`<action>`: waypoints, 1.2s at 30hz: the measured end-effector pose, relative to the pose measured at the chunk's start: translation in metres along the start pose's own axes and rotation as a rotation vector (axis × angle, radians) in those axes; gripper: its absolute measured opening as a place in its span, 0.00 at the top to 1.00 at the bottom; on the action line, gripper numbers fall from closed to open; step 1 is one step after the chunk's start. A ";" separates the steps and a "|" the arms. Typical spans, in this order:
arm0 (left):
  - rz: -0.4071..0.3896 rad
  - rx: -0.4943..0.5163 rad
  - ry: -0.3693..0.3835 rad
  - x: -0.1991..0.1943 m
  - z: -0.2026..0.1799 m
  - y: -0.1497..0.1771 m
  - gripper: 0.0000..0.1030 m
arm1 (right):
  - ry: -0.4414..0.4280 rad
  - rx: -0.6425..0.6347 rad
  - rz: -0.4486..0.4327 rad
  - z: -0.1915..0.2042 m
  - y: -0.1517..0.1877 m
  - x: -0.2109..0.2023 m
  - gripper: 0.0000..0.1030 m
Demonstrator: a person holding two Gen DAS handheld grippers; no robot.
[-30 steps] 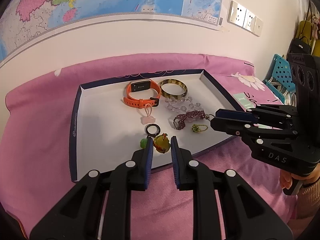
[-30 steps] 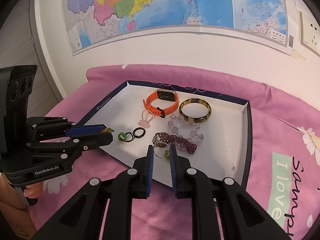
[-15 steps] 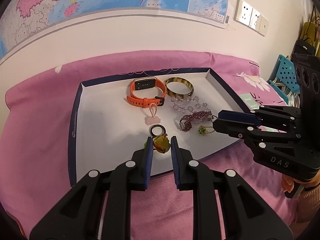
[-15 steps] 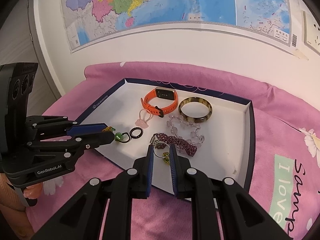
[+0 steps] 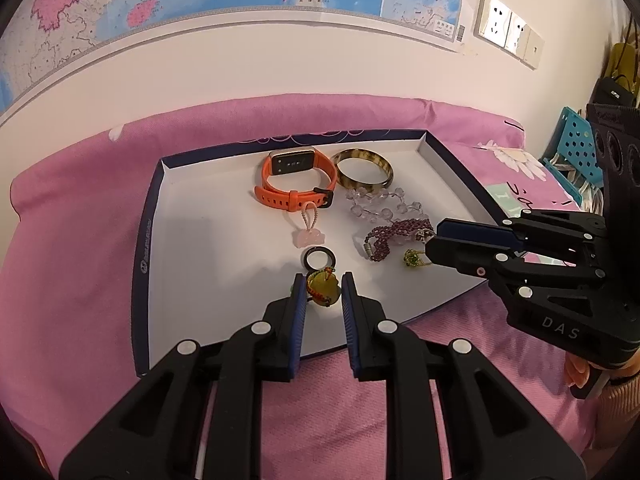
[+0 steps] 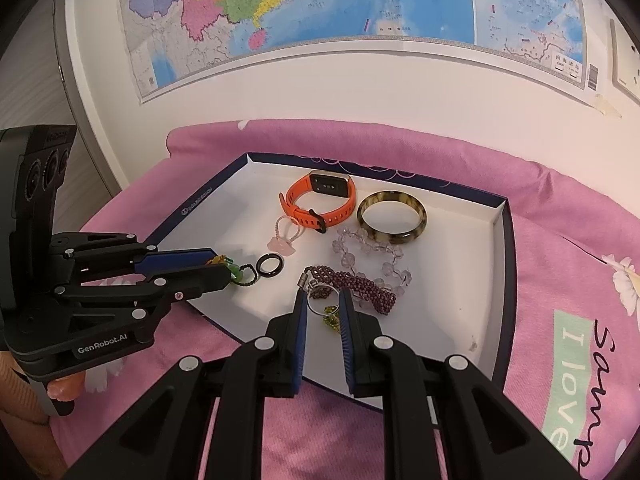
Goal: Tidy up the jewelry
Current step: 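Lower the amber pendant into the box with the left tool while the right lowers the silver ring, then open both tools to release the pendant and ring in the box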
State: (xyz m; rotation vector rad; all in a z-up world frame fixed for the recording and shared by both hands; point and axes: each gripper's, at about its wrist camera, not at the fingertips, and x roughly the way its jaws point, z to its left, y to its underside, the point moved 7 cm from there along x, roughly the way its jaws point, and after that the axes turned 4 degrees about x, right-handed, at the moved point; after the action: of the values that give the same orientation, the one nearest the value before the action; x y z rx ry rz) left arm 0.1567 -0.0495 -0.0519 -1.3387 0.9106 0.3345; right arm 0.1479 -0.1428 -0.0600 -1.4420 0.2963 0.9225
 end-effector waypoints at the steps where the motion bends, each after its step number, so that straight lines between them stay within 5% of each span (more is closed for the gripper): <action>1: 0.001 0.000 -0.001 0.000 0.000 0.000 0.82 | 0.001 0.001 0.001 0.000 0.000 0.000 0.86; 30: 0.029 -0.040 0.001 0.016 0.008 0.003 0.82 | 0.015 0.008 0.030 -0.004 0.003 0.015 0.86; 36: 0.027 -0.035 0.005 0.016 0.007 0.003 0.82 | 0.019 0.007 0.044 -0.005 0.005 0.020 0.95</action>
State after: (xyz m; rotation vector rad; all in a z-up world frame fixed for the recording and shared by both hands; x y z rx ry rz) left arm 0.1673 -0.0469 -0.0656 -1.3604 0.9318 0.3694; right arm 0.1589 -0.1405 -0.0778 -1.4439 0.3461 0.9427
